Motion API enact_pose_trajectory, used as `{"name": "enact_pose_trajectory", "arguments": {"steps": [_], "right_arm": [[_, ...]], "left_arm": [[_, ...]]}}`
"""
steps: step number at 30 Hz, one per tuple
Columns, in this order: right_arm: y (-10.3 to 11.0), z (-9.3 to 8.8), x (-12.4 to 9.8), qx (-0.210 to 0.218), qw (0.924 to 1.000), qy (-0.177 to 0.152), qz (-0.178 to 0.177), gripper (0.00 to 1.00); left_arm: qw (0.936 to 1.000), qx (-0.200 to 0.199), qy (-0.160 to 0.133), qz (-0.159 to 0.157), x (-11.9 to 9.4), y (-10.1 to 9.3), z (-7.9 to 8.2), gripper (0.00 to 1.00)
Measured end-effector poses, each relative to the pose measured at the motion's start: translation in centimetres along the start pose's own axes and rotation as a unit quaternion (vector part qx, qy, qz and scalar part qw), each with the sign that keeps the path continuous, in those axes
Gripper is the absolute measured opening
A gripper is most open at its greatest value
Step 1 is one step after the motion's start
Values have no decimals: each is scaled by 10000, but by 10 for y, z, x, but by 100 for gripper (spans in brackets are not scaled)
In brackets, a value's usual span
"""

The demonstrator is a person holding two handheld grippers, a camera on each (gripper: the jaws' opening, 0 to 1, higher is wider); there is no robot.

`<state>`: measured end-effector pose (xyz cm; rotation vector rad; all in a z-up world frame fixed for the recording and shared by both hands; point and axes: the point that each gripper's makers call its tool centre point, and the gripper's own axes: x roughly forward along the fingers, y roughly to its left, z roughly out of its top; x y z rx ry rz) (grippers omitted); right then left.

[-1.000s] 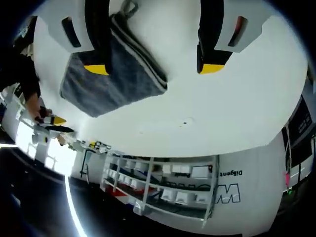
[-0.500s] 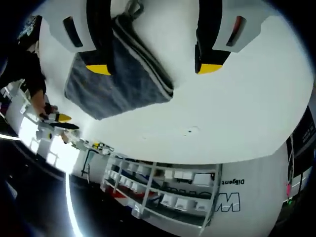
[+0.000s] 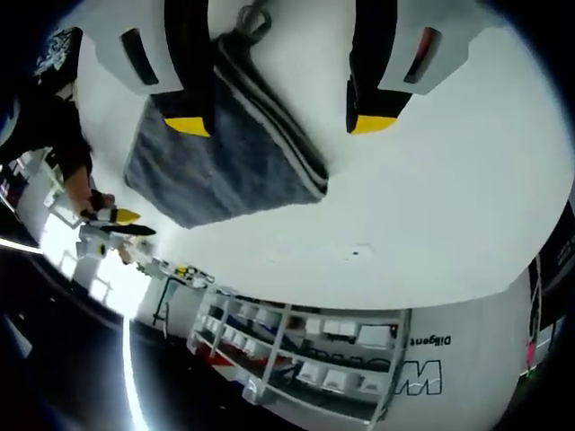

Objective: Open the folded towel by lifting each exposed corner and separating the folded layers until the towel lies flat within the target outline without major curled edges

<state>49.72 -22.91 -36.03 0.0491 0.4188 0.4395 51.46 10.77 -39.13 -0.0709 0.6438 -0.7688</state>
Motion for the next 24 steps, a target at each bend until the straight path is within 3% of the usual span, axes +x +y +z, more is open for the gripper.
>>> {"name": "enact_pose_trajectory", "arguments": {"steps": [3, 9, 14, 19, 24], "right_arm": [[2, -5, 3, 13, 10000, 82, 26, 74], [9, -18, 7, 315, 9989, 234, 269, 71], [10, -24, 10, 298, 9985, 354, 291, 70], [12, -20, 10, 308, 9986, 315, 301, 63], [14, -34, 17, 320, 9973, 542, 379, 61]], "left_arm": [[9997, -193, -13, -157, 2, -4, -3, 57], [9993, -192, 55, -313, 6, -13, -10, 56], [9991, -178, 132, -349, 10, -16, -15, 51], [9989, -229, 77, -403, 10, -16, -13, 43], [9990, -127, 68, -416, 14, -19, -16, 38]]}}
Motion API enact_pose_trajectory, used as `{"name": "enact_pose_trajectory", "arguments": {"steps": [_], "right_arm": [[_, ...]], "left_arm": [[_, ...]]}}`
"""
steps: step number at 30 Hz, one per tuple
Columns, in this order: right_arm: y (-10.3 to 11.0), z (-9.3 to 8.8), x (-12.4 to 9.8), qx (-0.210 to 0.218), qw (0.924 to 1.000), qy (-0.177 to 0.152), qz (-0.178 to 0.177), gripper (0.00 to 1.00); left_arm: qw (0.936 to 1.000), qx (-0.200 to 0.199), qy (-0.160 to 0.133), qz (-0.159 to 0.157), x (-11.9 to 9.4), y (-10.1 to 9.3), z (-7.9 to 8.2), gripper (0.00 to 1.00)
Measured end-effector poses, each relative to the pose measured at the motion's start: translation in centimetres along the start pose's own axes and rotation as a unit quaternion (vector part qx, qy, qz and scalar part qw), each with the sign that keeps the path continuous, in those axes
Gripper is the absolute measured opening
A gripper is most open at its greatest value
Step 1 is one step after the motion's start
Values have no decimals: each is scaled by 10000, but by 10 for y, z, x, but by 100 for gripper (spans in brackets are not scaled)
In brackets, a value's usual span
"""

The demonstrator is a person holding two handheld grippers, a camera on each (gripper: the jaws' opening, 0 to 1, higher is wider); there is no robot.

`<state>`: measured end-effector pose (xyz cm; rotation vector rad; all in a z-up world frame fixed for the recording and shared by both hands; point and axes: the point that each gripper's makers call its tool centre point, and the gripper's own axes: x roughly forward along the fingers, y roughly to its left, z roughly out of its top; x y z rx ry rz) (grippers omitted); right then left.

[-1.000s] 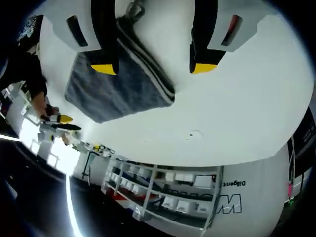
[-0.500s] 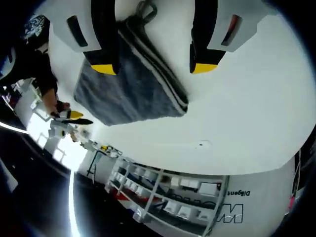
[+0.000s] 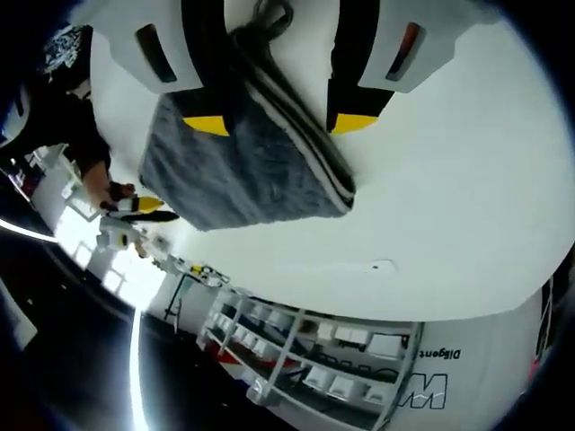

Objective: Open the folded towel by lifting each exposed corner and separating the folded layers until the towel lies flat within the target outline without major curled edges

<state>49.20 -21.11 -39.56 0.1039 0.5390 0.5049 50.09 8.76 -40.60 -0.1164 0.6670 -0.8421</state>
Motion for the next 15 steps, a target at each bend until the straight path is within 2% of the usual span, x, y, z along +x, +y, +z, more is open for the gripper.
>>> {"name": "enact_pose_trajectory", "arguments": {"steps": [2, 8, 11, 13, 15], "right_arm": [[-1, -5, 3, 25, 10000, 71, 20, 59], [1, -10, 5, 101, 9998, 145, 58, 53], [3, -12, 6, 126, 9998, 151, 78, 47], [4, -13, 6, 128, 9998, 151, 80, 43], [6, -13, 7, 92, 9998, 157, 100, 34]], "left_arm": [[9999, 36, -66, 148, 0, 6, 2, 33], [9998, -80, -94, 140, 4, 8, -2, 32], [9998, -26, -85, 198, 5, 10, -2, 28], [9994, 180, -70, 295, 6, 11, -1, 26], [9994, 221, -57, 263, 6, 8, -1, 22]]}}
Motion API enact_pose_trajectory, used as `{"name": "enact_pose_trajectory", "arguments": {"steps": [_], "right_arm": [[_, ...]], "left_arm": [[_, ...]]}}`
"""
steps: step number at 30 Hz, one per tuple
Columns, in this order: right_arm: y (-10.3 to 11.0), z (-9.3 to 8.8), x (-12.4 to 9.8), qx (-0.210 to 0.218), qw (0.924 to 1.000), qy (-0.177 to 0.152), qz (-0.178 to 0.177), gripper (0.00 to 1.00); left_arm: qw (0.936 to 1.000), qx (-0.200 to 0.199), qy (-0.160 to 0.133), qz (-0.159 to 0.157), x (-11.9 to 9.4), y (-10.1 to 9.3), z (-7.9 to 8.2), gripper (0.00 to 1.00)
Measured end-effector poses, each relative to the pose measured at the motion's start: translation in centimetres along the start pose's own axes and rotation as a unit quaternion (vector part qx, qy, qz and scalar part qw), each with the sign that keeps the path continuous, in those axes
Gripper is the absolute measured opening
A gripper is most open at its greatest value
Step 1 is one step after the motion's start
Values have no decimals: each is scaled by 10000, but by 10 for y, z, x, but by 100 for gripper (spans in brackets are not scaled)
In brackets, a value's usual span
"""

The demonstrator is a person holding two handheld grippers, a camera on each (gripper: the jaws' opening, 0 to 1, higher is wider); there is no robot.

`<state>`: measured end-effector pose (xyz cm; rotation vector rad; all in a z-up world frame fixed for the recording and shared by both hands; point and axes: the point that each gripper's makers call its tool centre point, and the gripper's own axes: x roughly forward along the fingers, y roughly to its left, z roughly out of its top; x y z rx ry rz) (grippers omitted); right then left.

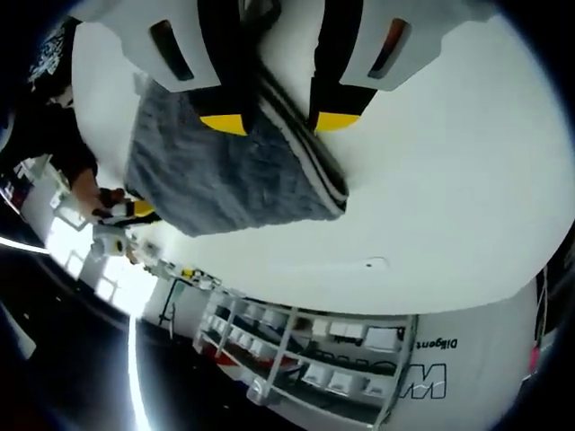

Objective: Open the folded towel by lifting each exposed corner and separating the folded layers until the towel lies flat within the target outline without major curled edges

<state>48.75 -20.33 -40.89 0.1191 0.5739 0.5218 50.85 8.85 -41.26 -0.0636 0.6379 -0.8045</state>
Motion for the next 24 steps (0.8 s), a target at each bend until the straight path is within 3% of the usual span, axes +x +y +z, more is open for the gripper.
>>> {"name": "enact_pose_trajectory", "arguments": {"steps": [11, 24], "right_arm": [[0, -4, 2, -181, 9998, 57, -9, 18], [-2, -2, 3, -278, 9995, 118, -36, 9]], "left_arm": [[10000, -10, -8, -90, 2, 1, 1, 11], [9999, 108, -12, -60, 2, 3, 3, 6]]}}
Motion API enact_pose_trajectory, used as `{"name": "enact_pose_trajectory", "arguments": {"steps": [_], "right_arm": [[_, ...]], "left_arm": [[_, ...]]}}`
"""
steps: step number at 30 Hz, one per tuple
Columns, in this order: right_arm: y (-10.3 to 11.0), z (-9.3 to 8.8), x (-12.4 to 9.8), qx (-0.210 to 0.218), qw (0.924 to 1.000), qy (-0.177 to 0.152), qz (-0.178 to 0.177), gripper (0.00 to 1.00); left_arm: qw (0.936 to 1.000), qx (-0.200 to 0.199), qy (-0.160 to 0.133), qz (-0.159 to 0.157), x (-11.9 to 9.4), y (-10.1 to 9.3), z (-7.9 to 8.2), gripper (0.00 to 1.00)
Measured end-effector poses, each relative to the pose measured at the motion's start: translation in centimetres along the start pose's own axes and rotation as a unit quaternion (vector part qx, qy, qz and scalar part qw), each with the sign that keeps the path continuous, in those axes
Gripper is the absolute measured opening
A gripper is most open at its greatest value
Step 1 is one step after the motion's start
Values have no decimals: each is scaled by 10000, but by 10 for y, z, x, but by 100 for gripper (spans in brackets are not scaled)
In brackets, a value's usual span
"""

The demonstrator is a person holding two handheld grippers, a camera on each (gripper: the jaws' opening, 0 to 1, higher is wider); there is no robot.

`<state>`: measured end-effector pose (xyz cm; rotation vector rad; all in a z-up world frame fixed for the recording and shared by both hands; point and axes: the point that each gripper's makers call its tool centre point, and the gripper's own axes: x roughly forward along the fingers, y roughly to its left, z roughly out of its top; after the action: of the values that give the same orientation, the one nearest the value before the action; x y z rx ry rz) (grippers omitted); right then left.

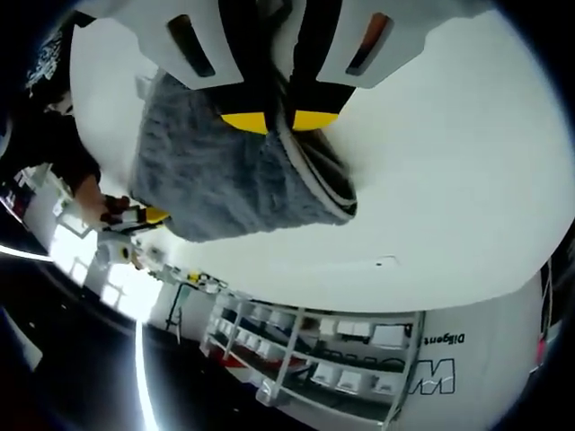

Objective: Open the folded towel by lifting each exposed corner and separating the folded layers until the towel lies flat within the target outline without major curled edges

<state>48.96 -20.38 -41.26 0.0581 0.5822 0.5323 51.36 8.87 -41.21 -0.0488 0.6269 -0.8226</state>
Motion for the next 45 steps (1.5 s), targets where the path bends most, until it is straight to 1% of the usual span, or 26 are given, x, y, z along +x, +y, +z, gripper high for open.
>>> {"name": "enact_pose_trajectory", "arguments": {"steps": [15, 17, 20, 26, 38, 45], "right_arm": [[-4, 3, 2, -170, 9998, 104, -52, 9], [-5, 4, 3, -183, 9997, 128, -79, 9], [-6, 5, 4, -236, 9995, 172, -132, 9], [-6, 8, 8, -455, 9982, 284, -279, 9], [-10, 13, 17, -765, 9948, 517, -426, 7], [-16, 17, 23, -792, 9936, 677, -441, 6]], "left_arm": [[10000, 26, 18, -2, -2, 5, 3, 6], [10000, -27, 25, -17, -2, 5, 3, 6], [10000, -19, 40, -36, -4, -2, -1, 6], [9998, 160, 101, 3, -8, -9, -4, 5], [9975, 667, 236, 47, -16, -36, -19, 4], [9958, 890, 211, 86, -20, -47, -26, 4]]}}
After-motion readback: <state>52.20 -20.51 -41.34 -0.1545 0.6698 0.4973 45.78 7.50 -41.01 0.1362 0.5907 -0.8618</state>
